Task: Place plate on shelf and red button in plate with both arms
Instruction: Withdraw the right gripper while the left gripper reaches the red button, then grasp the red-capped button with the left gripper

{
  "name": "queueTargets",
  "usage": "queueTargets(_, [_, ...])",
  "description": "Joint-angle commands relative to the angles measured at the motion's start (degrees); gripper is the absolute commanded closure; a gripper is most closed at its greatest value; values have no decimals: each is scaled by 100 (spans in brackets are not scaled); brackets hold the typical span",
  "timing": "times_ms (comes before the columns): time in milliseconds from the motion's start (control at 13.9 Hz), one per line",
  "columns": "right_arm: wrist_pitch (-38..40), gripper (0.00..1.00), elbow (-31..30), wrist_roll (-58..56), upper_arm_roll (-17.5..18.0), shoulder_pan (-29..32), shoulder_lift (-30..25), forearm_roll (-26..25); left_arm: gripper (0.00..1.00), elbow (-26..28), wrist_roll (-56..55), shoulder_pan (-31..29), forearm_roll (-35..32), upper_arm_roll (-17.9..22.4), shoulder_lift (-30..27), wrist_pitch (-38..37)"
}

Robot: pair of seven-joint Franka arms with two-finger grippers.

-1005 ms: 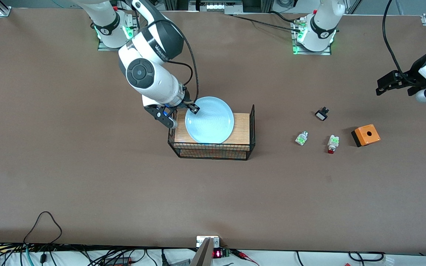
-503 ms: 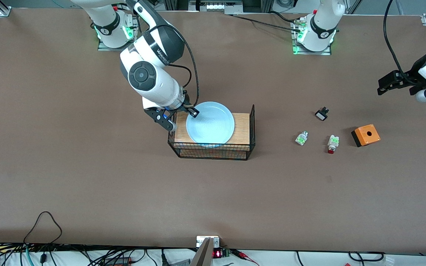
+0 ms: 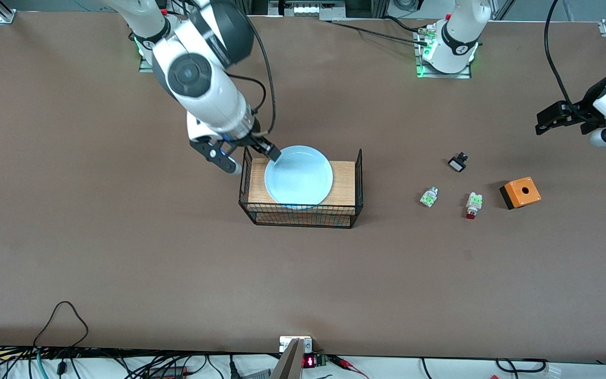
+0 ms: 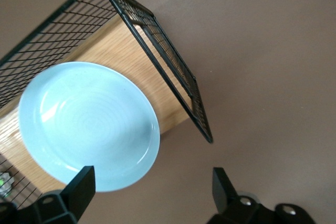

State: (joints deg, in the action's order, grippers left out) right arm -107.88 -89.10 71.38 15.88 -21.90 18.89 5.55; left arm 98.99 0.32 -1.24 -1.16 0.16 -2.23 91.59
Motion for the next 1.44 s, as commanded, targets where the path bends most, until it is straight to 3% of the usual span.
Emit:
queueTargets(0, [651,0,296,-402,-6,132,-201,-150,0,-116,20,-8,-121,-25,258,-150])
queueTargets(359, [1374,0,314,-2687,-163,844,-509,-555,0,-90,20,44,-147,-60,1003,-159])
queueTargets(503, [1515,0,314,-3547,-583,924,-596,-669,0,-90,29,9,-182,-60,1417,-2])
queueTargets(790, [1735,0,297,-5639,-1410,1046,-746,-994,0,50,599,27,-507,-60,2260,1261])
queueTargets(1005, [1735,0,236,-6414,-1649,1564,-816,-1003,0,216,925,141,-586,-69,2613,1878])
queueTargets(1077, [1735,0,183,-6739,-1702,1696,-860,-977,0,374,926,150,-787,-69,2701,2202])
queueTargets(1221, [1744,0,182,-7040,-2174,1593,-939,-890,0,848,926,150,-903,-69,2798,3028])
queueTargets(1364, [1971,0,200,-7032,-2265,1566,-1079,-828,0,1279,882,193,-903,-69,2825,3574])
